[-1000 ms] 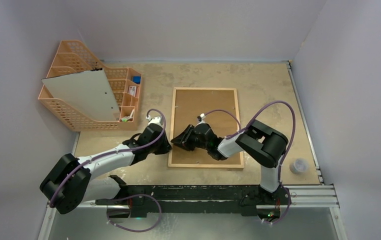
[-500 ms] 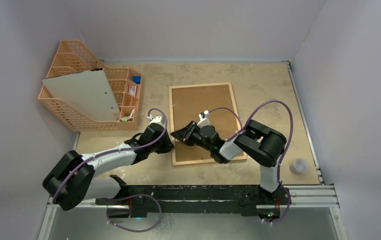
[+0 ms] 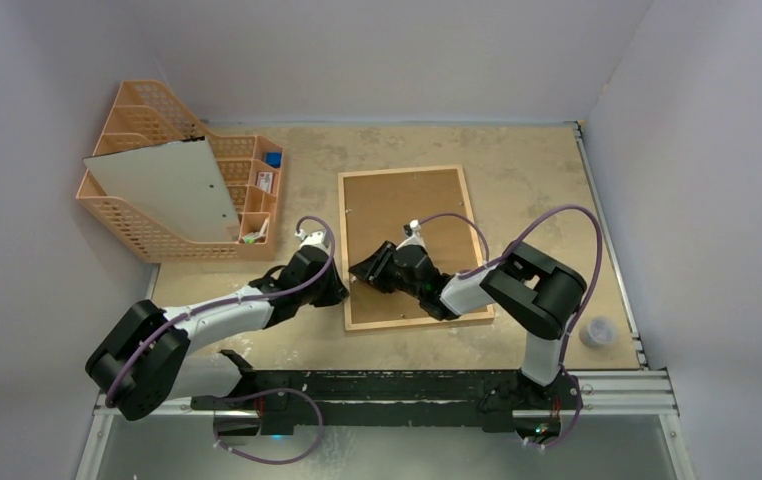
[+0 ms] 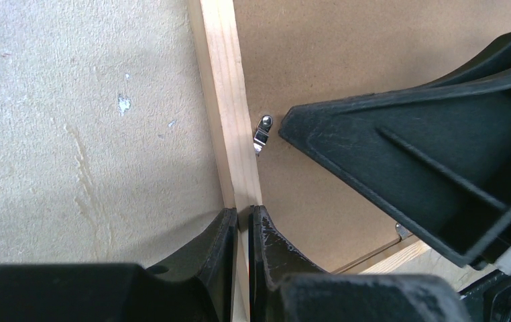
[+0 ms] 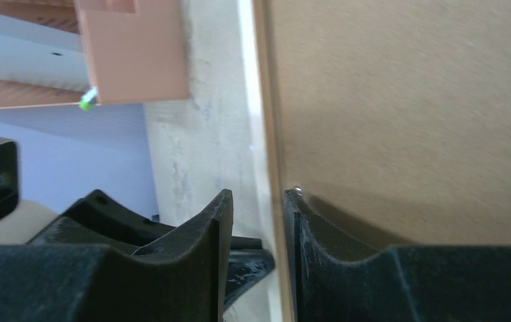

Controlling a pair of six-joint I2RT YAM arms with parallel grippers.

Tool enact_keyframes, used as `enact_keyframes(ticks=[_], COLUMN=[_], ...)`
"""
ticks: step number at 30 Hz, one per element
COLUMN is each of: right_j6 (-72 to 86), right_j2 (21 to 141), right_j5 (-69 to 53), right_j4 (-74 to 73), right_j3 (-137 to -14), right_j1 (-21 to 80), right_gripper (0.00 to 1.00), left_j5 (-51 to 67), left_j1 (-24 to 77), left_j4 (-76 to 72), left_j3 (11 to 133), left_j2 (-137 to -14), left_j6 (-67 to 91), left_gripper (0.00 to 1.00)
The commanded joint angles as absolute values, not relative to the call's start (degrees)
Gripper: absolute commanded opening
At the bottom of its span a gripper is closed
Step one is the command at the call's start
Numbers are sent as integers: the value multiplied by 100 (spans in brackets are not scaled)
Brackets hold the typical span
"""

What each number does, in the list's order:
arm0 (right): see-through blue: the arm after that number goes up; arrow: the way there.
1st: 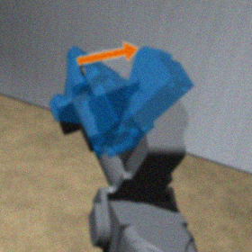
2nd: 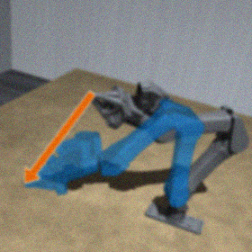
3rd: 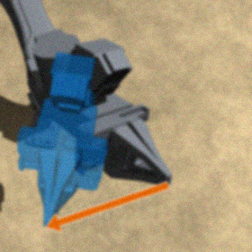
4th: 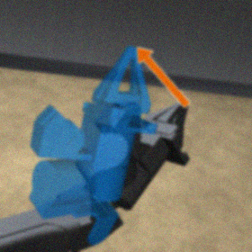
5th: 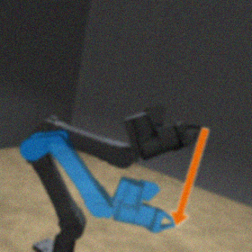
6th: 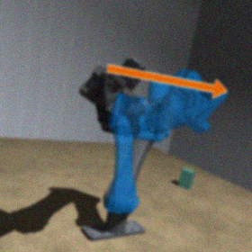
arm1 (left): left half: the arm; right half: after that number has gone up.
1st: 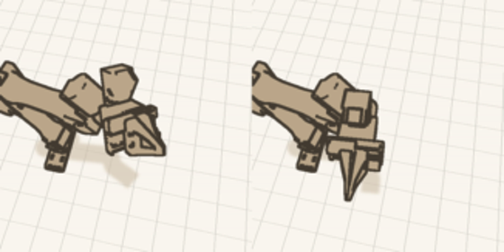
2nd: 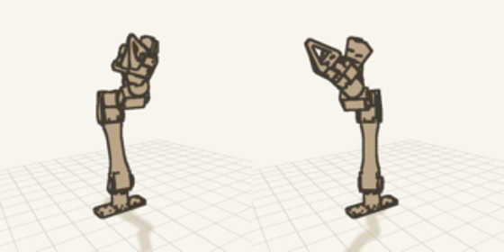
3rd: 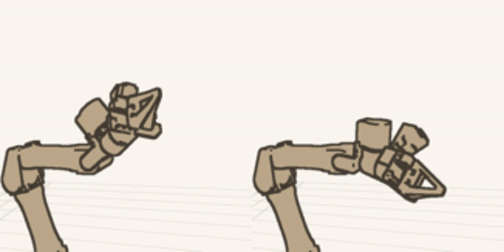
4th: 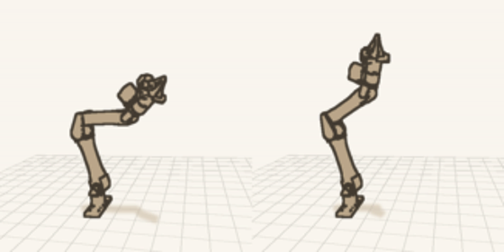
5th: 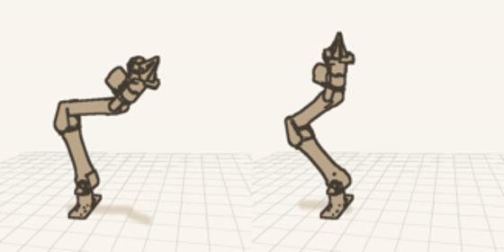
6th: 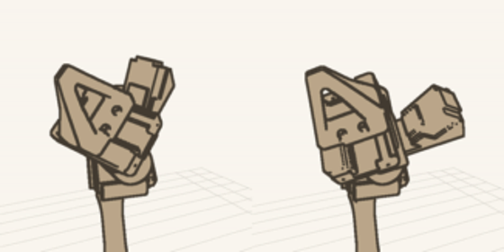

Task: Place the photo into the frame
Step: Install the photo frame at the center of the board.

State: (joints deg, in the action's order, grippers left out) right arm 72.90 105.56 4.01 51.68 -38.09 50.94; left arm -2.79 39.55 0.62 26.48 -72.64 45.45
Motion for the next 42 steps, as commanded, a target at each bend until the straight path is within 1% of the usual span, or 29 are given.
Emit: enact_keyframes(ticks=[1,8,23,27,35,38,42], right_j6=[7359,7433,7685,7905,8065,7908,7551], right_j2=[10256,10434,11106,11268,11340,11069,10440], right_j5=[649,396,26,17,150,404,922], right_j4=[4414,4326,4756,5019,5347,4811,3528], right_j3=[-3905,-3985,-4162,-4090,-4024,-4103,-4396], right_j1=[5071,5072,5106,5197,5312,5312,5304], right_gripper=[37,37,29,25,12,11,13], left_j5=[-255,-224,-40,35,96,14,-390], left_j1=[4056,4052,4052,4052,4054,4054,4053], left_j4=[747,687,580,475,424,557,924], left_j3=[2454,2465,2500,2520,2571,2621,2791], left_j2=[-7607,-7638,-7779,-7894,-8112,-8002,-7583], left_j6=[4412,4404,4280,4198,4154,4211,4320], left_gripper=[0,0,0,0,0,0,0])
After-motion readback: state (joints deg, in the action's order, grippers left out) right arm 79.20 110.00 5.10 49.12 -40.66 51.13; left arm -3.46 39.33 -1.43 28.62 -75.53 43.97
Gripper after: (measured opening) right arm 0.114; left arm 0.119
